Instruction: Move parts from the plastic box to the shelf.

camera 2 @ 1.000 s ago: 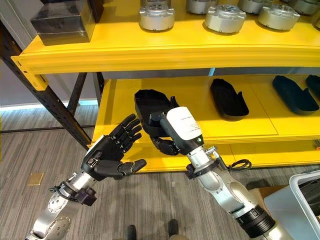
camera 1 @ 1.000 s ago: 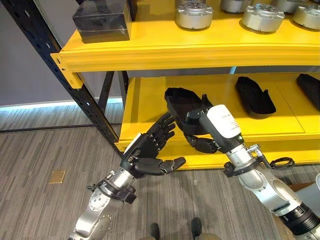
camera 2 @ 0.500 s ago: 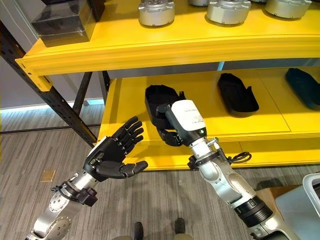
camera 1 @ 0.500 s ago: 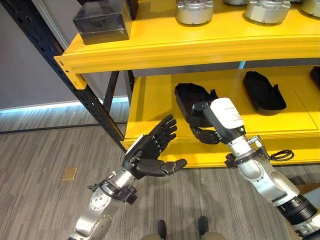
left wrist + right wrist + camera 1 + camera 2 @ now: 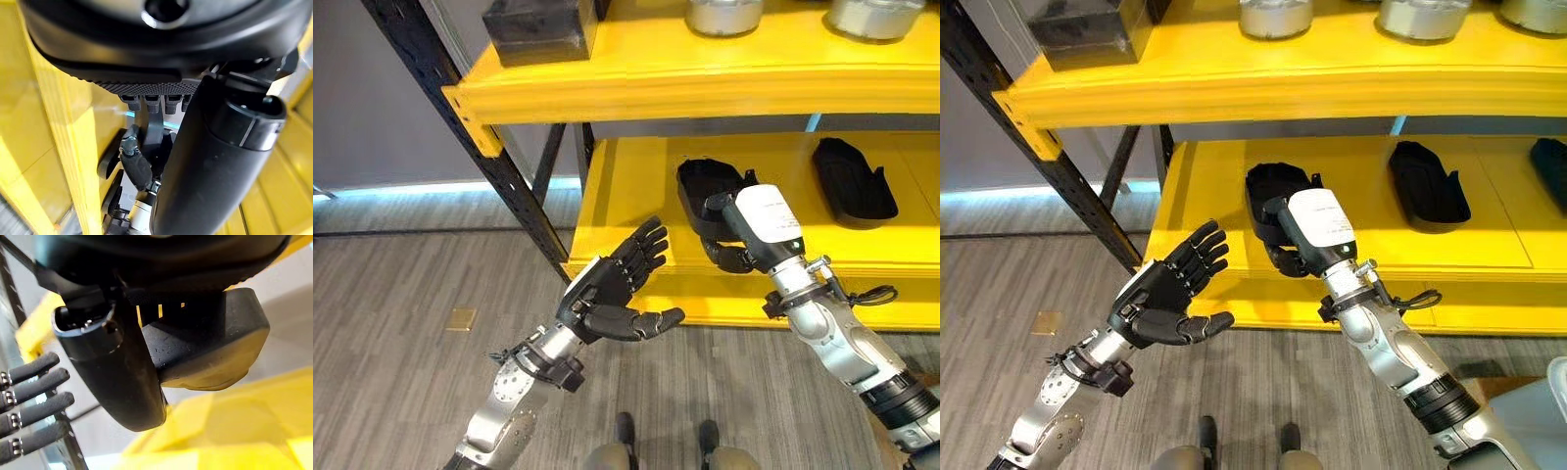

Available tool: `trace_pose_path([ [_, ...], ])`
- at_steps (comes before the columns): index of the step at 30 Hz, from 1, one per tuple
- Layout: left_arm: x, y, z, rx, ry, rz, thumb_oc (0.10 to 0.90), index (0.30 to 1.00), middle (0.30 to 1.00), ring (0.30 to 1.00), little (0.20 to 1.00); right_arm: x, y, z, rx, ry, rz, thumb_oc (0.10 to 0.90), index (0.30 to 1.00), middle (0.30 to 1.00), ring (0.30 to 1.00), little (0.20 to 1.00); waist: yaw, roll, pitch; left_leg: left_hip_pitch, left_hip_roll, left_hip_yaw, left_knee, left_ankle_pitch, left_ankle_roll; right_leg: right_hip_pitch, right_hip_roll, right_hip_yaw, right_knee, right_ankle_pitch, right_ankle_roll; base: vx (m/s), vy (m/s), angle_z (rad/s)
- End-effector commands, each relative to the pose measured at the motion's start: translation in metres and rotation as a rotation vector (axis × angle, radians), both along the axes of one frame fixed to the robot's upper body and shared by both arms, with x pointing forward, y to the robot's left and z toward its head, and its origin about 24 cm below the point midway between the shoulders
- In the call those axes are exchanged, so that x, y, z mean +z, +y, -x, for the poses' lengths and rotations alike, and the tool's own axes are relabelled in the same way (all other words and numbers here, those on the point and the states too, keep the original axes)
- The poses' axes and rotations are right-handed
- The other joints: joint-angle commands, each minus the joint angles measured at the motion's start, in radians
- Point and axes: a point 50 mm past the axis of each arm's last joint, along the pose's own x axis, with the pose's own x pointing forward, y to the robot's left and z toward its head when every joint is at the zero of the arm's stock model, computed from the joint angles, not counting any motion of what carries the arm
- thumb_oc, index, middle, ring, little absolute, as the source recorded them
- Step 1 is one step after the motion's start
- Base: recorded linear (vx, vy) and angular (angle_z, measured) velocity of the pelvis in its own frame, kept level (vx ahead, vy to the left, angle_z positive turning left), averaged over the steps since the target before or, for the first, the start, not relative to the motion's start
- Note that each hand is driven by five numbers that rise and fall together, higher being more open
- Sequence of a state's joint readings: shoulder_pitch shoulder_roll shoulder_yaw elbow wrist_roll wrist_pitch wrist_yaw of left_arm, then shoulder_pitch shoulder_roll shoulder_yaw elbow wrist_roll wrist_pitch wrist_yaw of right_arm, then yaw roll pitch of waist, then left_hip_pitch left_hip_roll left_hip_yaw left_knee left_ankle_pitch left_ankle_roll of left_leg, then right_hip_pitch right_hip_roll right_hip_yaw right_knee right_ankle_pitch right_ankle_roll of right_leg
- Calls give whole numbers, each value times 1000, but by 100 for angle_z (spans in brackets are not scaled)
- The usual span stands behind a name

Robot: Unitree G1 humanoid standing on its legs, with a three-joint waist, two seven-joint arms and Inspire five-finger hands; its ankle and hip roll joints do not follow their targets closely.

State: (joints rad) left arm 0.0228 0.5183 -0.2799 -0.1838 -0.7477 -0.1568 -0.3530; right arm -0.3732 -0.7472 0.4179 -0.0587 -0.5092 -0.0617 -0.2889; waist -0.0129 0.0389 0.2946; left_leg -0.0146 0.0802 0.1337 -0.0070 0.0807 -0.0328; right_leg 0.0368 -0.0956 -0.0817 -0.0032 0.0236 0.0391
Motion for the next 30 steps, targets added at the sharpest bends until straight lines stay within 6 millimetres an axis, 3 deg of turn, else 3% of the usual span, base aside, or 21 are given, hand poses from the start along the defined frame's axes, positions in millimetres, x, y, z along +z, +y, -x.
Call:
trace_pose_path([
  [1,37,-1,6,-17,-194,130,900,1000,1000,1000,1000,70,20,-4,107,-309,-68,400,300,300,300,300,24,-20,-103,-62,92,-64,-37,26,-58,97,0,-19,19,-111,-3,190,170,-7],
  [7,37,-6,3,-38,-180,125,900,1000,1000,1000,1000,55,14,0,44,-293,-114,400,300,300,300,300,13,-22,-121,25,33,-29,-40,-50,-26,77,-13,-39,39,-100,20,199,113,-3],
  [16,34,2,7,-10,-119,199,900,1000,1000,1000,1000,53,6,-4,-6,-295,-162,400,300,300,300,300,39,-35,-138,61,-16,-23,-52,-97,17,71,-20,-64,61,-112,32,126,76,-3],
  [19,34,3,5,-15,-121,203,900,1000,1000,1000,1000,61,5,-4,-18,-327,-168,400,300,300,300,300,48,-42,-126,33,-22,-7,6,-119,39,47,-17,-96,187,-155,23,25,153,-3],
  [20,36,2,4,-34,-131,200,900,1000,1000,1000,1000,62,4,-6,-29,-341,-172,400,300,300,300,300,53,-39,-111,25,-23,-15,29,-129,60,-20,-31,-107,355,-136,38,-44,170,-7],
  [21,37,2,3,-45,-138,194,900,1000,1000,1000,1000,62,4,-7,-37,-345,-173,400,300,300,300,300,56,-36,-101,26,-25,-22,37,-136,68,-53,-42,-112,441,-121,43,-23,121,-25],
  [22,38,-3,5,-80,-127,187,900,1000,1000,1000,1000,61,1,-14,-64,-342,-176,400,300,300,300,300,65,-41,-79,36,-38,-35,52,-151,79,-130,-83,-92,566,-69,53,22,-49,-38],
  [24,41,-1,5,-98,-120,250,900,1000,1000,1000,1000,61,-3,-20,-61,-348,-169,400,300,300,300,300,78,-50,-69,49,-25,-34,47,-161,62,-135,-178,-91,347,16,69,23,-284,-18],
  [25,42,0,5,-98,-124,254,900,1000,1000,1000,1000,61,-2,-20,-56,-350,-167,400,300,300,300,300,78,-49,-68,50,-20,-35,47,-163,60,-130,-179,-93,321,26,72,-3,-474,-3],
  [26,47,-2,5,-109,-151,247,900,1000,1000,1000,1000,71,5,-23,-46,-364,-153,400,300,300,300,300,66,-51,-58,61,-3,-48,30,-175,47,-164,-208,-38,129,123,112,17,-420,-12],
  [28,46,-7,7,-113,-151,210,900,1000,1000,1000,1000,78,10,-26,-40,-360,-161,400,300,300,300,300,52,-47,-51,103,25,-54,0,-184,40,-196,-200,15,55,172,144,79,-452,-5],
  [30,47,-9,7,-114,-150,210,900,1000,1000,1000,1000,78,9,-25,-39,-348,-167,400,300,300,300,300,44,-53,-66,115,26,-57,-21,-187,32,-161,-178,23,20,146,160,73,-237,17],
])
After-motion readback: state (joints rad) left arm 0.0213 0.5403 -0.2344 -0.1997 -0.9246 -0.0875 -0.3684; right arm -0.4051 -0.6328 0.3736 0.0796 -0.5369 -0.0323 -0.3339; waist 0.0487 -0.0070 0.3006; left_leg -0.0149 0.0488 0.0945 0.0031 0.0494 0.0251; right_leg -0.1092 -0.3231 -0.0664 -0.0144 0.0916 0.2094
